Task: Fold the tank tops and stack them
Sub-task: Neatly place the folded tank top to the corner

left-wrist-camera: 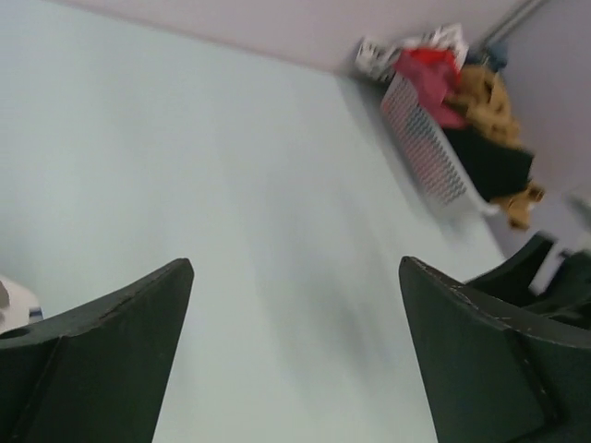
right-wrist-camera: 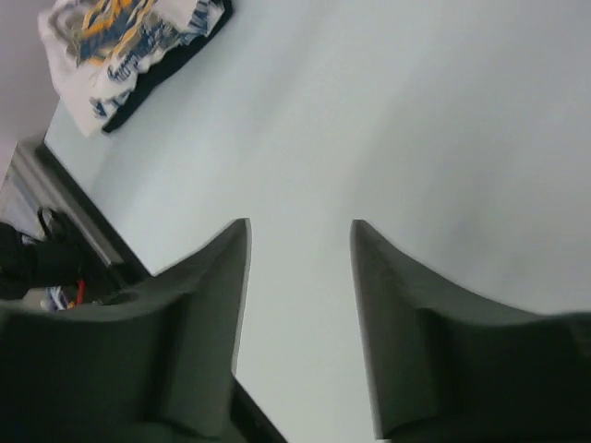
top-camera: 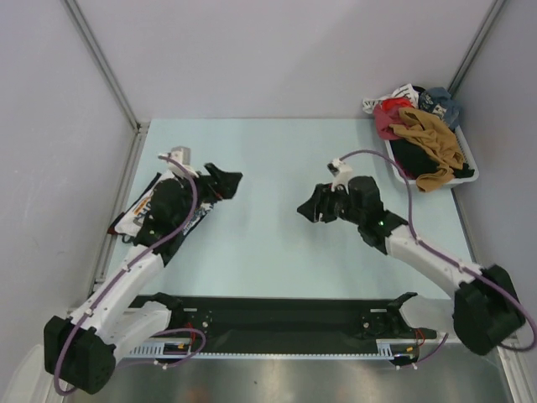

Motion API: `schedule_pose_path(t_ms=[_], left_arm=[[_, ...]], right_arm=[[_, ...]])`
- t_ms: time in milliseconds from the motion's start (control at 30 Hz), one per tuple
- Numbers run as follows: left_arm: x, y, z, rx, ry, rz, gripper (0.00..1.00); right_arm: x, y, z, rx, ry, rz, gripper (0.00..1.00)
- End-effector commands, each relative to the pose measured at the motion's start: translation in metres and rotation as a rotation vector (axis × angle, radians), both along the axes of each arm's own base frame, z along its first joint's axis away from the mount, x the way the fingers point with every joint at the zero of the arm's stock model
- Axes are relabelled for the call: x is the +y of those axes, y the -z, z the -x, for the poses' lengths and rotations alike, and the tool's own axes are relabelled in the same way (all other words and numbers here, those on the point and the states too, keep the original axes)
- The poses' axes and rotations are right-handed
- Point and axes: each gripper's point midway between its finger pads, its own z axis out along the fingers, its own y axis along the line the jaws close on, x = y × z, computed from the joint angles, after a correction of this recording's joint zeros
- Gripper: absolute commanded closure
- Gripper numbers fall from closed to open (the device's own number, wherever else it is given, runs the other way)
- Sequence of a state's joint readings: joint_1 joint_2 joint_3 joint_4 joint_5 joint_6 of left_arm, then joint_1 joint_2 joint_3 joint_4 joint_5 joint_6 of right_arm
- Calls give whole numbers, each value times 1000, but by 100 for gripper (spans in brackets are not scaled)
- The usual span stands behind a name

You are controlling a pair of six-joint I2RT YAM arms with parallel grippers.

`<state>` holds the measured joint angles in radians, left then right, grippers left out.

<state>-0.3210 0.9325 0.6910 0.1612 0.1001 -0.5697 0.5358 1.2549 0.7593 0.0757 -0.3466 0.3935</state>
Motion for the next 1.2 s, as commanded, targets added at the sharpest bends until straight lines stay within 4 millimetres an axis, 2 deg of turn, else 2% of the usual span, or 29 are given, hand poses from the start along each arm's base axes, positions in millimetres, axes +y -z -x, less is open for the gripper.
schedule_pose_path(t_ms=[0, 33, 67, 100, 133, 200, 233, 267, 300, 367, 467, 500, 633, 833, 1167], left_arm=[[-9, 68, 20, 97, -22, -226, 0], [-11, 82, 25, 114, -22, -256, 0], [-16, 89, 29, 116, -16, -280, 0], [-18, 94, 33, 113, -2, -299, 0], [-19, 107, 38, 119, 8, -313, 0], [-24, 113, 49, 81, 44, -328, 0], [-22, 127, 56, 80, 52, -338, 0], [-20, 122, 60, 51, 54, -323, 0], [-17, 131, 65, 51, 63, -335, 0], [-18, 118, 71, -11, 85, -311, 0], [-23, 112, 80, -73, 144, -300, 0], [-26, 120, 85, -77, 175, -305, 0], [-22, 102, 86, -137, 159, -290, 0], [-19, 94, 91, -161, 153, -267, 0], [-20, 97, 90, -157, 154, -269, 0]], right_arm=[[-54, 9, -8, -121, 257, 77, 27], [-63, -14, -3, -203, 297, 21, 10], [-80, 9, 3, -187, 365, 47, 1], [-86, 7, 7, -212, 383, 32, 0], [-91, -7, 11, -266, 396, -5, 0], [-99, 1, 18, -279, 414, 3, 0], [-102, 0, 20, -282, 425, 2, 0], [-110, 0, 17, -281, 469, 18, 0], [-113, 7, 19, -263, 481, 39, 0], [-120, 12, 19, -259, 513, 57, 0], [-125, 29, 21, -260, 526, 72, 0], [-125, 26, 19, -273, 533, 59, 0], [-125, 22, 18, -286, 537, 56, 0], [-124, 22, 21, -269, 521, 65, 0], [-122, 16, 26, -291, 493, 49, 0]])
